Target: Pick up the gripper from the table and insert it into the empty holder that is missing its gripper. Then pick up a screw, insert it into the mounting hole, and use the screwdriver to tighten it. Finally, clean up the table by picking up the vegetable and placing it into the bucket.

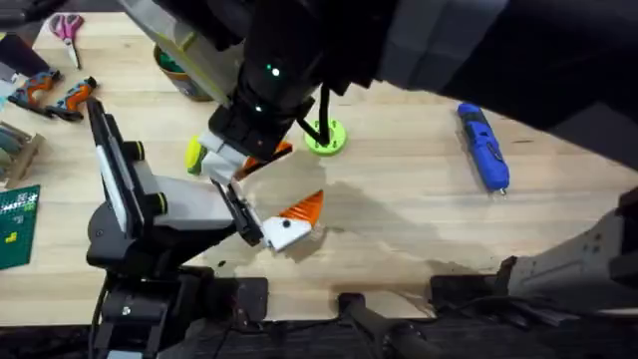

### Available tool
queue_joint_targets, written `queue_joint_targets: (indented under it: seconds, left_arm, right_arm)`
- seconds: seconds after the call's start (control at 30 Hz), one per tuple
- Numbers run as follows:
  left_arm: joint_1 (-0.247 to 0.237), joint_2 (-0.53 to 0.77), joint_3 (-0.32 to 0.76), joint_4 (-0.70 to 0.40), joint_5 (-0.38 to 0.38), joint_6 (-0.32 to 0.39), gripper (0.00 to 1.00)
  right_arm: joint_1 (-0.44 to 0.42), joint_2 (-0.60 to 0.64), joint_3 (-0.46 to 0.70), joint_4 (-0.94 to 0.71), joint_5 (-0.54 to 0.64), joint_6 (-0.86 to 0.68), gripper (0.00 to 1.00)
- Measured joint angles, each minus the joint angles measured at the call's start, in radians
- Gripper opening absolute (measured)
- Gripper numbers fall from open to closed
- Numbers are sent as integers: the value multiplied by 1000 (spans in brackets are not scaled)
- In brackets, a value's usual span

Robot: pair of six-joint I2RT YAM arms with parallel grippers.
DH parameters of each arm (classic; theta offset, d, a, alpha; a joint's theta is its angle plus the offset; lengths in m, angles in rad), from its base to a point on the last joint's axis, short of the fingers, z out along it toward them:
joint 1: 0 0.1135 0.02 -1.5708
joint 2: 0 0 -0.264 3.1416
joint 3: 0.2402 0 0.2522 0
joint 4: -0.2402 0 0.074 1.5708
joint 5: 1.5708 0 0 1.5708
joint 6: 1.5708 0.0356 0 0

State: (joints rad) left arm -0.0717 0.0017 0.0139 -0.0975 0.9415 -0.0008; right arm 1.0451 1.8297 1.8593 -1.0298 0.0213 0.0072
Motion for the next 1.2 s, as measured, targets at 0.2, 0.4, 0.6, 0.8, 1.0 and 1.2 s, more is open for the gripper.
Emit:
queue_joint_targets:
  seconds: [0.2, 0.4, 0.6, 0.8, 1.0, 1.2]
  left_arm:
    - [6, 0, 0, 1, -17, -8, 455]
    - [5, 0, 0, 2, -10, 0, 136]
    - [1, 0, 0, 1, 4, 9, 5]
    - [1, 0, 0, 0, 6, 9, 5]
    - [1, 0, 0, 0, 6, 9, 4]
    - [1, 0, 0, 0, 6, 9, 4]
  right_arm:
    - [-1, -2, 6, -11, 1, -4, 975]
    - [-1, -13, 8, -1, -9, -3, 990]
    - [-19, -45, 8, -12, -38, -3, 992]
    - [-91, -136, 8, -123, -38, 22, 994]
    - [-157, -217, 8, -252, 15, 102, 994]
    - [-161, -259, -7, -338, 148, 209, 994]
